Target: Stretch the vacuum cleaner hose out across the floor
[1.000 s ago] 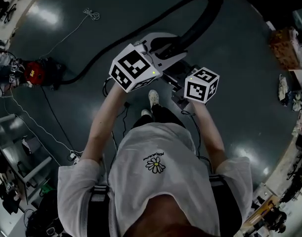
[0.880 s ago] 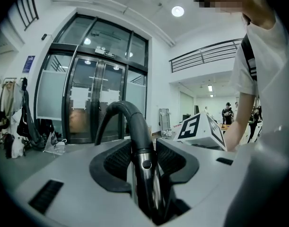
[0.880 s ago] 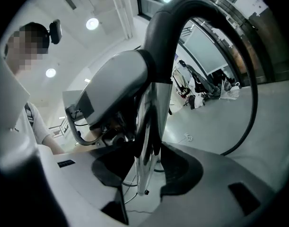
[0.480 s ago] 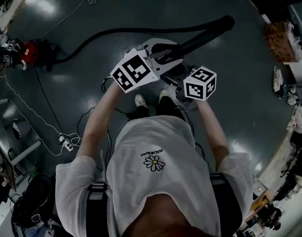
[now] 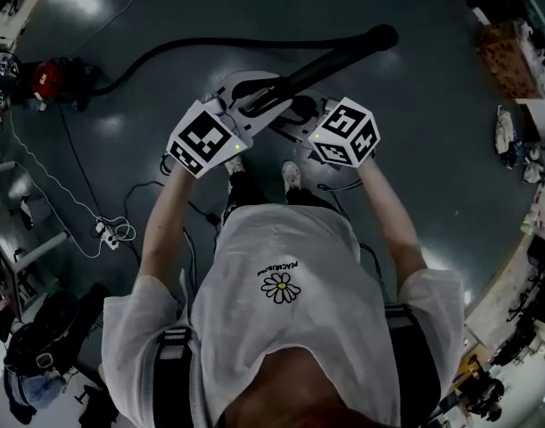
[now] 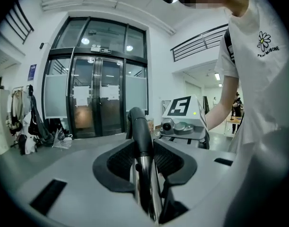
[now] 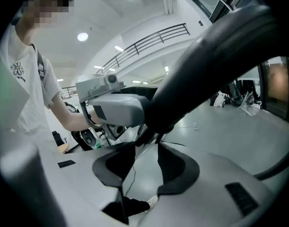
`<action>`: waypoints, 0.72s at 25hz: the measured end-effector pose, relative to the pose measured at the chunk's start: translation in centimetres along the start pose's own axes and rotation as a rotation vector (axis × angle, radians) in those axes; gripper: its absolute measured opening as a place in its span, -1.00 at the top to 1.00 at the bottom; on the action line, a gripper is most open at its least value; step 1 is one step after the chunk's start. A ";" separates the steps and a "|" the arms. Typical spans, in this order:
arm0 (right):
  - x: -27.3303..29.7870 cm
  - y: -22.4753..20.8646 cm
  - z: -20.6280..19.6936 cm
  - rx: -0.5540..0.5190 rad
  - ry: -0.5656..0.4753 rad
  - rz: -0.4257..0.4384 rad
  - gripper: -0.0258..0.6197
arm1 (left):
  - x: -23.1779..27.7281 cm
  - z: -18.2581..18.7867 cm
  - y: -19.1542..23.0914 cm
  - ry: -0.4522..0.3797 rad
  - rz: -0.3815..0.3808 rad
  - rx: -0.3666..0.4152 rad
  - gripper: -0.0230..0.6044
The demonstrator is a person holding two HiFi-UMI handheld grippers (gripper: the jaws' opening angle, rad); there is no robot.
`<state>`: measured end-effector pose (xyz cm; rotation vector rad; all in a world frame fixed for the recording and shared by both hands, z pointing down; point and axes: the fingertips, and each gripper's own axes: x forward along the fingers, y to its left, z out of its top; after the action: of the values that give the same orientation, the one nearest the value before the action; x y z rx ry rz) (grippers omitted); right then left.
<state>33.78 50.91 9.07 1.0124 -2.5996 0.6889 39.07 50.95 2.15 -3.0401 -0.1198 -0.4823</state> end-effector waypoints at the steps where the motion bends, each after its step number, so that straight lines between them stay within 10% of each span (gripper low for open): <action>1: -1.5 0.2 -0.3 0.034 -0.033 0.027 0.44 | 0.4 0.1 -0.9 0.006 0.022 0.000 0.51; 5: -8.1 -1.7 2.4 0.346 -0.340 0.192 0.44 | 0.0 1.4 -2.7 -0.084 0.095 -0.078 0.64; 6: -8.1 -2.3 3.2 0.430 -0.386 0.234 0.42 | -0.1 2.3 -3.0 -0.147 0.099 -0.114 0.93; 10: 0.1 -2.8 3.4 0.500 -0.363 0.393 0.46 | 1.4 1.6 -3.3 -0.144 0.166 -0.038 0.93; 15: 4.8 1.0 14.6 0.229 -0.479 0.688 0.46 | -16.8 2.6 0.1 -0.459 0.783 -0.269 0.93; 18: 7.6 2.8 19.3 0.152 -0.514 0.690 0.46 | -24.3 2.5 -0.3 -0.500 0.901 -0.318 0.93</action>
<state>24.95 38.47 -5.21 0.3115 -3.4367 0.8688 16.79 49.84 -7.75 -2.9679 1.3316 0.3540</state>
